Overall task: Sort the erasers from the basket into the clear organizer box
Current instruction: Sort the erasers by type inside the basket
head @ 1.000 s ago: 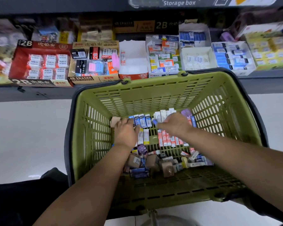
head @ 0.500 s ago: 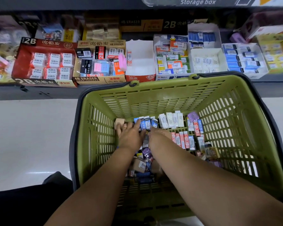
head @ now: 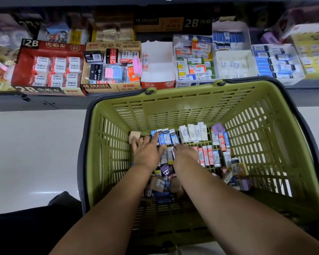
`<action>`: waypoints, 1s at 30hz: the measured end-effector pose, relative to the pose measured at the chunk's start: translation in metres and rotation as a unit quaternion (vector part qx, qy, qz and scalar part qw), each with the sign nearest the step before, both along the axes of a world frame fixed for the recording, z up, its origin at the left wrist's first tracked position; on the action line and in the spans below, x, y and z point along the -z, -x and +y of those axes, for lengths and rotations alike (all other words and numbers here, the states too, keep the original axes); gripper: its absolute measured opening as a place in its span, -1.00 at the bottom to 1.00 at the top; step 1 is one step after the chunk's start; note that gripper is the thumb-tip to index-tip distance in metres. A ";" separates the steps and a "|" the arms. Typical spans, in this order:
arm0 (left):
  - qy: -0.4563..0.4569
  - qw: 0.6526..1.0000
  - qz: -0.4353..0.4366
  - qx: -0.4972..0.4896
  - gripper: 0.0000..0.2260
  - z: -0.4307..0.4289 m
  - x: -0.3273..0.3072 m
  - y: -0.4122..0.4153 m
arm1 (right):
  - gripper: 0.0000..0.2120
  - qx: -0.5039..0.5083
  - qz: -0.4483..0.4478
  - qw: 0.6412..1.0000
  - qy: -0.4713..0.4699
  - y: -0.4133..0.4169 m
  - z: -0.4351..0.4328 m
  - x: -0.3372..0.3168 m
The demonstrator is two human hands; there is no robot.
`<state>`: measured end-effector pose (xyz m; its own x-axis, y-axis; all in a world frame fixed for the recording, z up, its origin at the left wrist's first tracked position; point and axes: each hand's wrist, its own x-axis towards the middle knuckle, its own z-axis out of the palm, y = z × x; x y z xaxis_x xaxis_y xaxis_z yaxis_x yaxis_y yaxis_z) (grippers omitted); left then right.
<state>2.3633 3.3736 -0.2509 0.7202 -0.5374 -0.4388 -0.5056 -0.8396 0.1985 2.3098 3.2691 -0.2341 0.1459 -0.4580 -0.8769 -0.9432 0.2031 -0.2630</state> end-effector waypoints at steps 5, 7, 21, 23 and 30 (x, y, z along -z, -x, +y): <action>-0.003 1.000 -0.005 0.002 -0.46 0.000 0.000 0.001 | -0.24 -0.136 -0.001 0.989 0.065 0.005 -0.007 0.015; 0.001 1.000 -0.004 0.006 -0.45 0.001 0.000 0.001 | -0.44 -0.028 -0.053 0.998 0.016 0.005 -0.007 0.015; 0.012 0.997 -0.059 0.043 -0.42 0.021 -0.002 0.006 | -0.65 -0.144 -0.011 0.985 0.098 0.019 -0.004 0.006; 0.000 0.997 -0.060 0.048 -0.43 0.023 -0.001 0.005 | -0.79 -0.158 -0.021 0.984 0.081 0.019 -0.003 0.005; -0.011 0.997 -0.054 0.048 -0.46 0.021 0.000 0.005 | -0.52 -0.142 -0.069 0.983 0.091 0.023 -0.003 0.005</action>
